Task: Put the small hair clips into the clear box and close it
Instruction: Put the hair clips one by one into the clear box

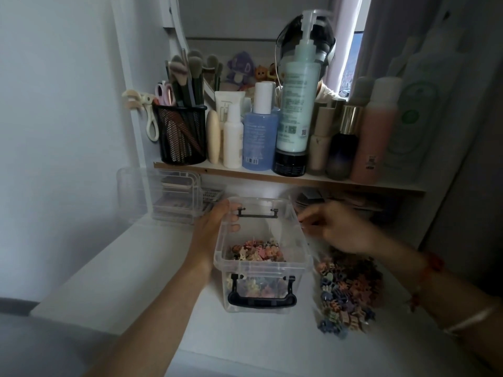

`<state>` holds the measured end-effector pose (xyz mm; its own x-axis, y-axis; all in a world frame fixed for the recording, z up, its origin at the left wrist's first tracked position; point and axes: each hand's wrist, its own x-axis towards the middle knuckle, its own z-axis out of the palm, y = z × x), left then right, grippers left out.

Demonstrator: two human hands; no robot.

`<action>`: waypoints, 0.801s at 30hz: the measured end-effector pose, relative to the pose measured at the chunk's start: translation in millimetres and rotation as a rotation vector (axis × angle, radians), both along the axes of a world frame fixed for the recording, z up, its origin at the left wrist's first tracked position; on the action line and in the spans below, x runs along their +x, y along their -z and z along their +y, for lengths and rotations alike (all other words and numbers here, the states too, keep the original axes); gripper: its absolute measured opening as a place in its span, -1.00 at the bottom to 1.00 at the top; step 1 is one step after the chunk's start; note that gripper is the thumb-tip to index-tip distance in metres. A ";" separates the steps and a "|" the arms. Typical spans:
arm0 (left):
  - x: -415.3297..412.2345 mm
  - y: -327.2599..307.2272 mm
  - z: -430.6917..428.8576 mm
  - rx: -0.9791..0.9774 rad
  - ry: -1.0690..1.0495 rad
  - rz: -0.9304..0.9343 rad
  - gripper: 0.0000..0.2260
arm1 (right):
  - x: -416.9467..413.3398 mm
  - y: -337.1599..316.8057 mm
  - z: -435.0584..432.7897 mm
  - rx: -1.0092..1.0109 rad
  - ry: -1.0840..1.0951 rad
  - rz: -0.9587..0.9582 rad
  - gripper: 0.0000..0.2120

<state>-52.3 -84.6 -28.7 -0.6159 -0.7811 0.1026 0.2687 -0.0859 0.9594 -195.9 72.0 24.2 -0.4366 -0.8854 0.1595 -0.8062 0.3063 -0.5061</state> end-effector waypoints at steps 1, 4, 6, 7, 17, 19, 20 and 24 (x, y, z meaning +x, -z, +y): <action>-0.1 0.2 0.7 0.001 -0.008 -0.001 -0.67 | 0.1 7.2 0.2 0.098 -0.028 0.076 -0.85; 0.4 2.4 1.8 0.002 -0.021 -0.001 -0.70 | 5.6 14.0 1.5 0.278 0.009 0.304 -0.77; 0.4 2.1 2.3 -0.001 -0.021 0.005 -0.71 | 4.4 7.4 -1.7 0.128 0.090 0.266 -0.85; 0.2 2.4 1.9 0.003 -0.020 0.006 -0.72 | 3.9 0.3 -3.5 -0.026 0.117 0.134 -0.86; -0.4 1.4 -0.8 -0.018 -0.013 0.000 -0.76 | -8.9 -18.9 17.2 0.185 0.119 0.244 -0.83; -1.0 1.3 -0.8 -0.003 -0.014 0.002 -0.78 | -12.4 -6.3 19.1 0.345 0.140 0.261 -0.82; -0.9 1.4 -0.6 -0.003 -0.012 0.004 -0.76 | -11.2 -3.6 19.6 0.373 0.148 0.257 -0.81; -0.6 1.6 -0.4 -0.027 -0.007 -0.004 -0.65 | -14.5 -4.1 13.9 0.245 0.165 0.261 -0.80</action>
